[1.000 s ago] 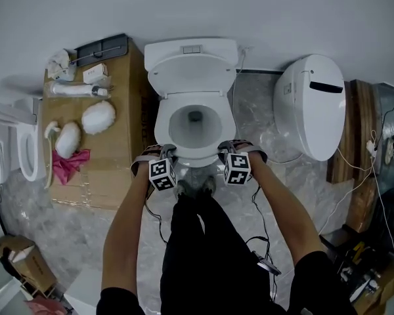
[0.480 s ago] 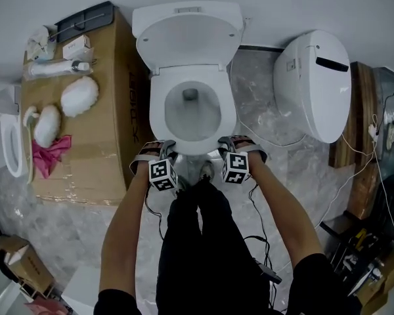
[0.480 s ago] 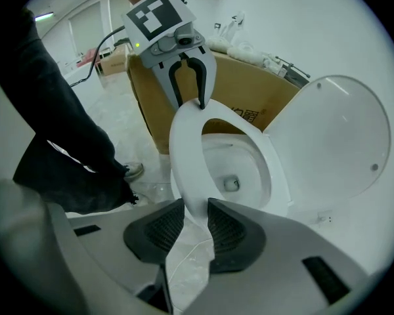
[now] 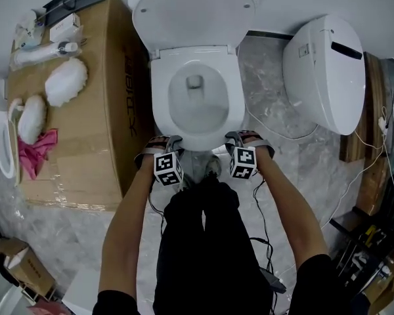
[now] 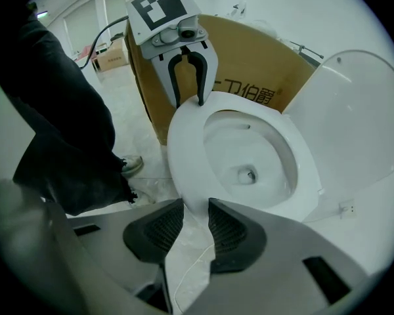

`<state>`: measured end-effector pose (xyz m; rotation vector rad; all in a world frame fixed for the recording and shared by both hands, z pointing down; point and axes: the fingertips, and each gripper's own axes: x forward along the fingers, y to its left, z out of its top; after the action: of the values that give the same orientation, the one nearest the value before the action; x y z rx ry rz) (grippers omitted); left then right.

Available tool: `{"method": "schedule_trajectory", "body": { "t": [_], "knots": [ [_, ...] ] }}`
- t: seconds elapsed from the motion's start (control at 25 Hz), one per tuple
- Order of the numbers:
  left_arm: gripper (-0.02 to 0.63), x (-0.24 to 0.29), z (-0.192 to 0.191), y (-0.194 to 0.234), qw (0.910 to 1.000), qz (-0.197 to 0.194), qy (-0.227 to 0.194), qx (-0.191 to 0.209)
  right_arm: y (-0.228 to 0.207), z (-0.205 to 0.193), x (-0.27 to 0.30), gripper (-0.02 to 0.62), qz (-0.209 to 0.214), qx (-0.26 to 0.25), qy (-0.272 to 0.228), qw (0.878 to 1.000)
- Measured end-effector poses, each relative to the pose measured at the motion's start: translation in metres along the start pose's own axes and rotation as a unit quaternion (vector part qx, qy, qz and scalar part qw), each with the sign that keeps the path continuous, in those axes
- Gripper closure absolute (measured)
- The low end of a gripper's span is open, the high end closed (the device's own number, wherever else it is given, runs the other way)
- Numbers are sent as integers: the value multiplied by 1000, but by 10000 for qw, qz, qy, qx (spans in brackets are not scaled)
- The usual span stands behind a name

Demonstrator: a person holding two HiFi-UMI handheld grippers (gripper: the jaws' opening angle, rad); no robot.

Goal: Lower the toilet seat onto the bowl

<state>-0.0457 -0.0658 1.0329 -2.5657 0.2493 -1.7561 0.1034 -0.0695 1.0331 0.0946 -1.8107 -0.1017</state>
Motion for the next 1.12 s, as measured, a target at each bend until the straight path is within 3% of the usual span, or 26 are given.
{"method": "schedule_trajectory", "body": {
  "t": [0.48, 0.68, 0.84, 1.0, 1.12],
  "knots": [
    [443, 55, -23, -10, 10000, 7, 31, -35, 9, -12, 59, 466, 104, 173, 117, 9997],
    [441, 55, -22, -8, 9998, -19, -208, -73, 7, -11, 59, 459, 143, -33, 74, 9999],
    [431, 54, -22, -14, 9993, 10, -109, -358, 8, -13, 60, 433, 102, 12, 283, 9995],
    [401, 29, -15, -30, 9981, -52, -70, -602, 8, -4, 37, 430, 112, 455, 200, 9987],
    [470, -12, 10, -23, 9913, 285, -503, -1186, -10, 14, -10, 480, -304, 1336, -268, 9902]
  ]
}}
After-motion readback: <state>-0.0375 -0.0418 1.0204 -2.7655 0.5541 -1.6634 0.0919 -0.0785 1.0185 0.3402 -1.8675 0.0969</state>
